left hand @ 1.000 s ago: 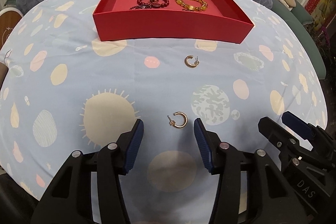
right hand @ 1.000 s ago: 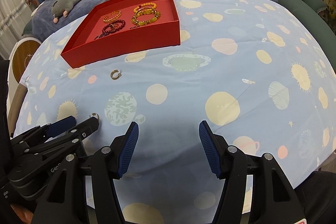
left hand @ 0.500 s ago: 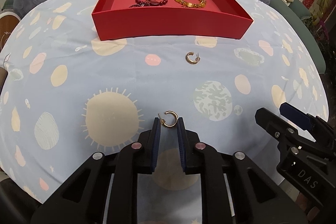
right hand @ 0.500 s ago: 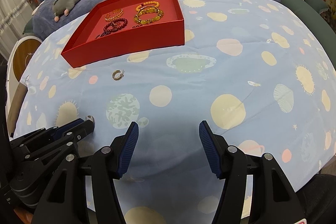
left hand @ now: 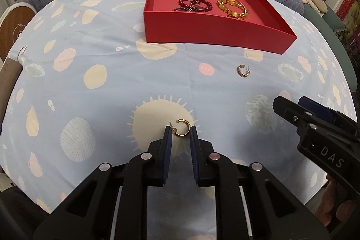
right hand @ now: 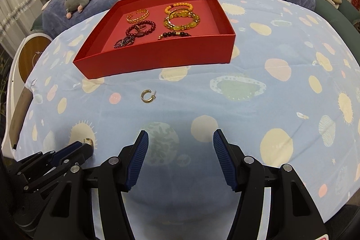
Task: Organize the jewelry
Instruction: 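Grasp a gold hoop earring with the left gripper while the right grasps another, then lift both hoop earrings and carry them toward the red box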
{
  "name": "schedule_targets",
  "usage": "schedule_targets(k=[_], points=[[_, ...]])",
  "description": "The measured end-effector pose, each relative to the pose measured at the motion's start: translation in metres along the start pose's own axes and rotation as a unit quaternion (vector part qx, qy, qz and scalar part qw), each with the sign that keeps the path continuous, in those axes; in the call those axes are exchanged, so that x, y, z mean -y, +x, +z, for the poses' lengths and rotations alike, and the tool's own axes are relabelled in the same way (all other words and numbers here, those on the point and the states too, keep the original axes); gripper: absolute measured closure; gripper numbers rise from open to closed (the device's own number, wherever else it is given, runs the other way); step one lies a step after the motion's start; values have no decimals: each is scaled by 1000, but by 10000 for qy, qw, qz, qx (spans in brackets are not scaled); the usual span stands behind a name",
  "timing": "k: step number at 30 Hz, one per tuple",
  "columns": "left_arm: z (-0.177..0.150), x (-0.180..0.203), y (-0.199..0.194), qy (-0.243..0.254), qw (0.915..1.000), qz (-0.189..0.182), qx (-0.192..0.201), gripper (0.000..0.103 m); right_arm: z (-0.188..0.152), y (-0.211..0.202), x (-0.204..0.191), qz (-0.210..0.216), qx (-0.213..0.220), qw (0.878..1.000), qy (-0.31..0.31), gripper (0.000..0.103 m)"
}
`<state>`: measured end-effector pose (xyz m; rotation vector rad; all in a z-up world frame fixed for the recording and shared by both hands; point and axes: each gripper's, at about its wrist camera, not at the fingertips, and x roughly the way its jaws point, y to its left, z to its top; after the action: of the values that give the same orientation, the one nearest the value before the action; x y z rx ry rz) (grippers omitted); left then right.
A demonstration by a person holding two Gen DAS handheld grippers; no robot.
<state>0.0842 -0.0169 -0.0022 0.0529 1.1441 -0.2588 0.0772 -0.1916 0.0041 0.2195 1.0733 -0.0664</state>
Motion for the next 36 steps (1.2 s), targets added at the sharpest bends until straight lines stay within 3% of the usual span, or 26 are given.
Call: schedule_targets(k=[10,15,19,24,36], points=[[7,-19,4,-181,9998,43,50,87,24,28,-21,71,-82,9997,-212,46],[11,-20,5,-218,9997,7,62,87,30,40,-33,36,-110,9990,-438,63],[12,-20,6,-215,9997,-19,60,87,32,43,-39,-68,-25,9982,-593,65],[14,-20,6,-234,9997,-11,35,87,31,42,-38,-58,-19,9977,-669,86],[19,-5,-10,-181,9997,-97,109,92,12,6,-14,168,33,9995,-284,86]])
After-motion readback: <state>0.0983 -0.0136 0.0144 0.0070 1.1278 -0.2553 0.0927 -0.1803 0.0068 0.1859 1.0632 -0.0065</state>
